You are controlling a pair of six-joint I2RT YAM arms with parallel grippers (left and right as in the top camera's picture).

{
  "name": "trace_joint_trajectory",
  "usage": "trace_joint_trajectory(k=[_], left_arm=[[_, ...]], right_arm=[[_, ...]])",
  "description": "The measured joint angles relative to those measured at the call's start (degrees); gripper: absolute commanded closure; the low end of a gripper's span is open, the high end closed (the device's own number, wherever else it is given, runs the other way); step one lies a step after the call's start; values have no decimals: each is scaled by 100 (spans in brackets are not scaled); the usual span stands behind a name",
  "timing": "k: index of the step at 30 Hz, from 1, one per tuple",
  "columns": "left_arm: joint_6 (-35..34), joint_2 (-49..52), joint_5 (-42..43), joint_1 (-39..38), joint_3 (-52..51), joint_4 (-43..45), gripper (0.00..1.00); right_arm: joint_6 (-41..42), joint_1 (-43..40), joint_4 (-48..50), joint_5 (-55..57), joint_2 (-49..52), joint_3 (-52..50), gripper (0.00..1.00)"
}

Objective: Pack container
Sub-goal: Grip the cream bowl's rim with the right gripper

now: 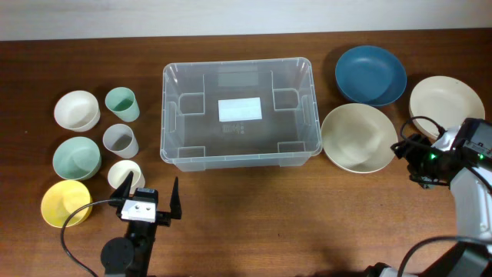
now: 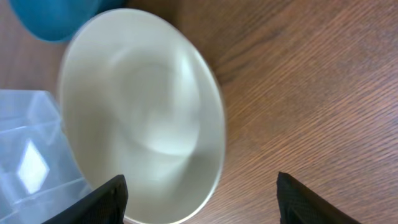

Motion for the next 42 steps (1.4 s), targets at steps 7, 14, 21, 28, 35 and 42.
trace_joint_trajectory(k=[7,14,21,28,35,42], left_arm=[[0,0,2,0,0,0,1],[0,0,0,0,0,0,1],[0,0,2,0,0,0,1],[0,0,0,0,0,0,1],[0,0,0,0,0,0,1],[0,0,0,0,0,0,1]], right_arm=[[-79,492,70,223,422,0,28],[144,839,245,761,892,0,27],[227,837,330,1233,1217,0,28],[229,837,605,1255,1554,0,34],[247,837,887,1272,1692,0,42],[251,837,1108,1268,1832,15,52]])
